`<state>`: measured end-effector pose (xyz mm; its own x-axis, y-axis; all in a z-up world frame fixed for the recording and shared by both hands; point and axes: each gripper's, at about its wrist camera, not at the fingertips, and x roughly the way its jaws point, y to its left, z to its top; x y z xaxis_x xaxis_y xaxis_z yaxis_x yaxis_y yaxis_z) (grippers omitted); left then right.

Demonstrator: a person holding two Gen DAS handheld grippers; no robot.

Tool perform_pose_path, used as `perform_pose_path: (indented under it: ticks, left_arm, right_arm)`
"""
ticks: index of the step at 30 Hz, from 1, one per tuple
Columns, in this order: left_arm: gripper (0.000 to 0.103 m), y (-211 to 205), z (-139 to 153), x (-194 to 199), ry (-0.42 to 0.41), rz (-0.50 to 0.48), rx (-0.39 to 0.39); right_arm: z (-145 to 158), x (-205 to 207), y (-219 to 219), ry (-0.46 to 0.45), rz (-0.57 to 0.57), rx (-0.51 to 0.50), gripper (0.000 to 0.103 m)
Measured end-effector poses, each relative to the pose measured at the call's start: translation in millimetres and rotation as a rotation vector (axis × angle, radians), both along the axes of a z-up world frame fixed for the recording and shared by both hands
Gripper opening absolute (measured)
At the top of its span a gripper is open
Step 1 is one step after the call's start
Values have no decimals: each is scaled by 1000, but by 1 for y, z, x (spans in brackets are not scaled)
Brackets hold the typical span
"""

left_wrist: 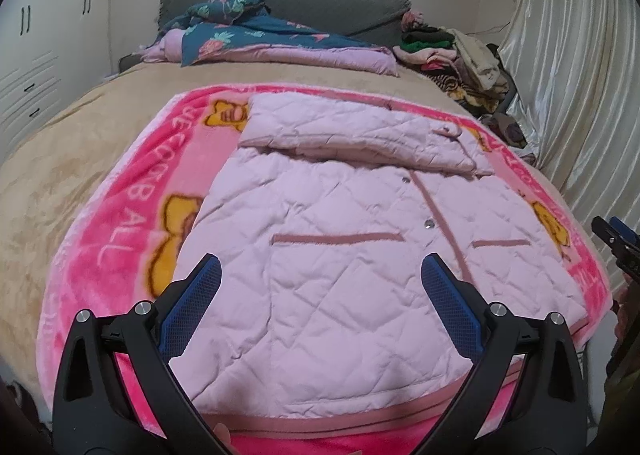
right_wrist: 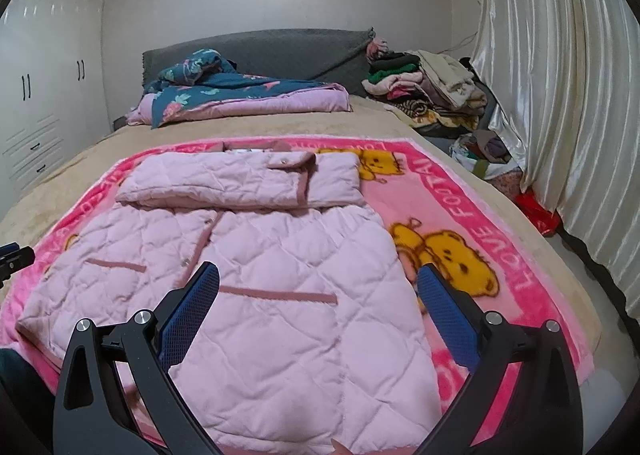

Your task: Fold large clothes

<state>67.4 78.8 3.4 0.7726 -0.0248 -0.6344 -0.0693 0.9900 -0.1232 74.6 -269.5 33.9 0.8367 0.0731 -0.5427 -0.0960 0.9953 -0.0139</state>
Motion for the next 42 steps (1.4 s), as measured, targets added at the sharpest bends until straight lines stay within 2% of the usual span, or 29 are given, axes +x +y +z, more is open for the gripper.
perform_pose_path:
  ticks: [10, 25, 42]
  left_arm:
    - [94, 22, -30, 2, 79, 58, -21]
    - [94, 47, -59, 3, 202, 140, -65]
    - [94, 53, -88, 13, 326, 172, -82]
  right_arm:
    - [-17, -1, -11, 31, -27, -13, 99]
    - [-33, -4, -27, 70, -56, -25, 99]
    - [-50, -8, -38, 112, -81, -32, 99]
